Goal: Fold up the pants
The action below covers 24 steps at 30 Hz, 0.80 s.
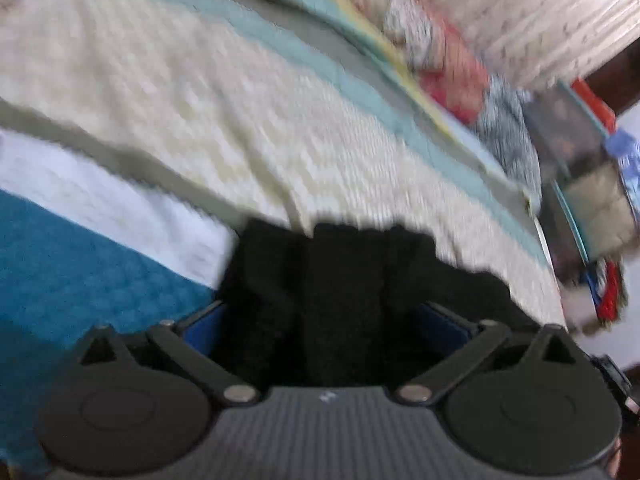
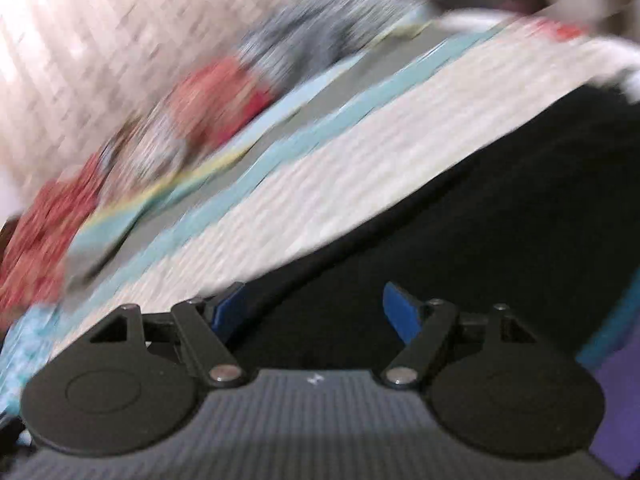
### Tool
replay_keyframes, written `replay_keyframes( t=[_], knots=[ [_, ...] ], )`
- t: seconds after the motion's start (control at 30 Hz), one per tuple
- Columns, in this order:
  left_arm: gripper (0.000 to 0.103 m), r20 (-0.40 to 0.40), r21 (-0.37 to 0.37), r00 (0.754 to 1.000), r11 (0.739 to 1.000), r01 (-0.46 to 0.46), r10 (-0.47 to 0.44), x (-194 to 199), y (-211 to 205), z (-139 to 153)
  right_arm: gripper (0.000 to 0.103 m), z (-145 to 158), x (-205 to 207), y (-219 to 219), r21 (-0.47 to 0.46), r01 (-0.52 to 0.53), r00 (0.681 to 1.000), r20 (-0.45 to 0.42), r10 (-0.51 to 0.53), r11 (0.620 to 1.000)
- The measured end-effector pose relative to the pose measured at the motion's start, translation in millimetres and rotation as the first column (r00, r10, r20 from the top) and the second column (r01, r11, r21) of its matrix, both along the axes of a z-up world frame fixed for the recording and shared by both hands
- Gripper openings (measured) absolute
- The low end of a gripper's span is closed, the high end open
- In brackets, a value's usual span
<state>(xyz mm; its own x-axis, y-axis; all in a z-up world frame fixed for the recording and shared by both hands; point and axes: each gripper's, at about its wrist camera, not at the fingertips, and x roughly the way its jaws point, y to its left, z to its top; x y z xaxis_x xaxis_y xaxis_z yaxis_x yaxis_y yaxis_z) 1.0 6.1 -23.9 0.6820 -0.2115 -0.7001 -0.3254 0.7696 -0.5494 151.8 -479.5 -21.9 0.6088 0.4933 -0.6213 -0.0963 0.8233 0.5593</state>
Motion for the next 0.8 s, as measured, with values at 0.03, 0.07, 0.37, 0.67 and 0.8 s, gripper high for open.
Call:
replay_keyframes(
  t=[0.03, 0.07, 0.37, 0.67, 0.8],
  knots=[
    [0.051, 0.03, 0.108, 0.998, 0.993, 0.046, -0.05, 4.7, -15.0, 3.5, 0.077, -7.4, -1.7, 23.5, 0.006, -0.057, 0.998, -0.033, 0.057, 0.998],
    [0.022, 0.051, 0.186, 0.993, 0.978, 0.095, -0.106, 7.5, -26.5, 9.4, 0.077, -12.7, -2.3, 42.4, 0.007, -0.103, 0.993, -0.06, 0.103, 0.995],
    [0.019, 0.287, 0.545, 0.955, 0.808, -0.226, 0.074, -14.4, -32.9, 24.2, 0.082, -28.3, -0.8, 131.3, -0.202, -0.309, 0.951, -0.039, 0.308, 0.929],
    [0.07, 0.254, 0.457, 0.94, 0.829, -0.323, 0.227, -33.9, -19.3, 22.0, 0.085, -21.7, -11.3, 132.5, -0.223, -0.328, 0.941, 0.005, 0.337, 0.918],
    [0.059, 0.416, 0.275, 0.872, 0.878, -0.392, 0.259, -74.3, -4.2, 61.4, 0.085, -5.2, -26.9, 139.7, -0.179, -0.379, 0.909, 0.112, 0.401, 0.908]
  ],
)
